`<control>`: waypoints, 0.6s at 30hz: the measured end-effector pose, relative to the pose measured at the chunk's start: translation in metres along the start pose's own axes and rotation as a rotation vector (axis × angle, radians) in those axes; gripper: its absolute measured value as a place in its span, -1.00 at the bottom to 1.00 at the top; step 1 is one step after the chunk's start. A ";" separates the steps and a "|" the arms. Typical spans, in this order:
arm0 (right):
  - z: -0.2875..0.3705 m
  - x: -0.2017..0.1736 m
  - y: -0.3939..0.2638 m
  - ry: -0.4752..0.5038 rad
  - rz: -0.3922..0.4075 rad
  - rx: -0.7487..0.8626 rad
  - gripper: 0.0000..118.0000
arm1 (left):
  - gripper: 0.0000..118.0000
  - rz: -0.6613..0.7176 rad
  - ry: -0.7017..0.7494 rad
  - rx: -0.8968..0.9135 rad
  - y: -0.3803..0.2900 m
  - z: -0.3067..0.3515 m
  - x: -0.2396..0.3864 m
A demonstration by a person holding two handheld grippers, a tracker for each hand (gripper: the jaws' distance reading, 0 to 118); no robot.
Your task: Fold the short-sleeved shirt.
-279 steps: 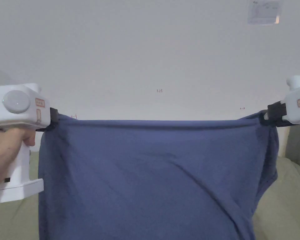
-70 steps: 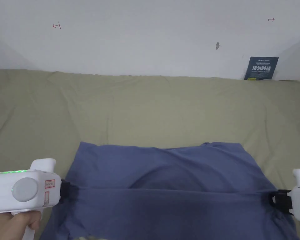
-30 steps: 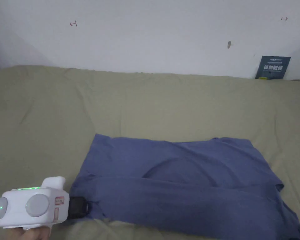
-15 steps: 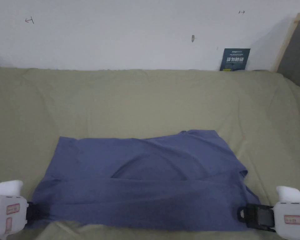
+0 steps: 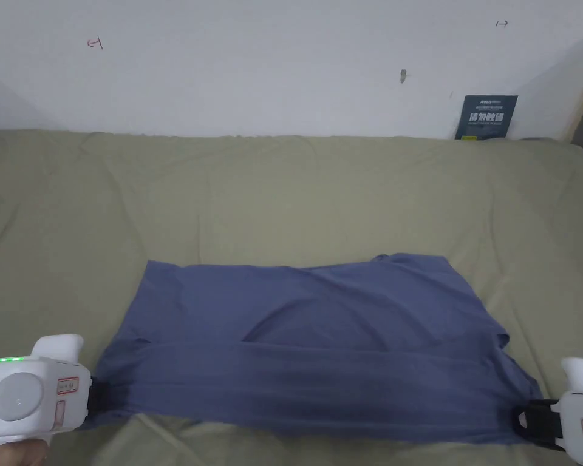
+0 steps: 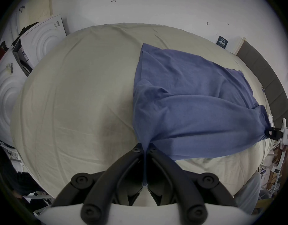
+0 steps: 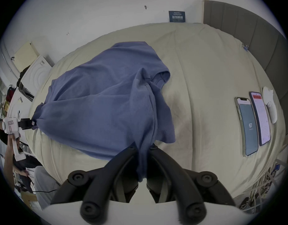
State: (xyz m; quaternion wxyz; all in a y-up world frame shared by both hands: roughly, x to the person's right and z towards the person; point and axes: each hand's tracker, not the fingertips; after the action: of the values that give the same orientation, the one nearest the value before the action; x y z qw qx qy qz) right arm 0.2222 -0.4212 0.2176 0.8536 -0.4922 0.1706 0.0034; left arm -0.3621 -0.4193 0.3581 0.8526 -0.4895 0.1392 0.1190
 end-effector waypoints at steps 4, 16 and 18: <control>0.017 0.000 -0.006 0.015 0.001 0.015 -0.84 | -1.00 -0.008 0.002 0.001 -0.007 0.009 -0.008; 0.052 -0.002 -0.084 0.048 -0.021 -0.015 -0.84 | -1.00 0.035 -0.029 -0.028 -0.090 0.054 -0.040; 0.052 -0.003 -0.093 0.044 -0.012 -0.027 -0.84 | -1.00 0.040 -0.029 -0.028 -0.097 0.056 -0.042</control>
State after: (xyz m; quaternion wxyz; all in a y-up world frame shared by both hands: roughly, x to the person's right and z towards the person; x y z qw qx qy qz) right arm 0.2508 -0.4245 0.3199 0.8428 -0.5049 0.1862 -0.0104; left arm -0.3612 -0.4210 0.4776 0.8449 -0.4969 0.1347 0.1450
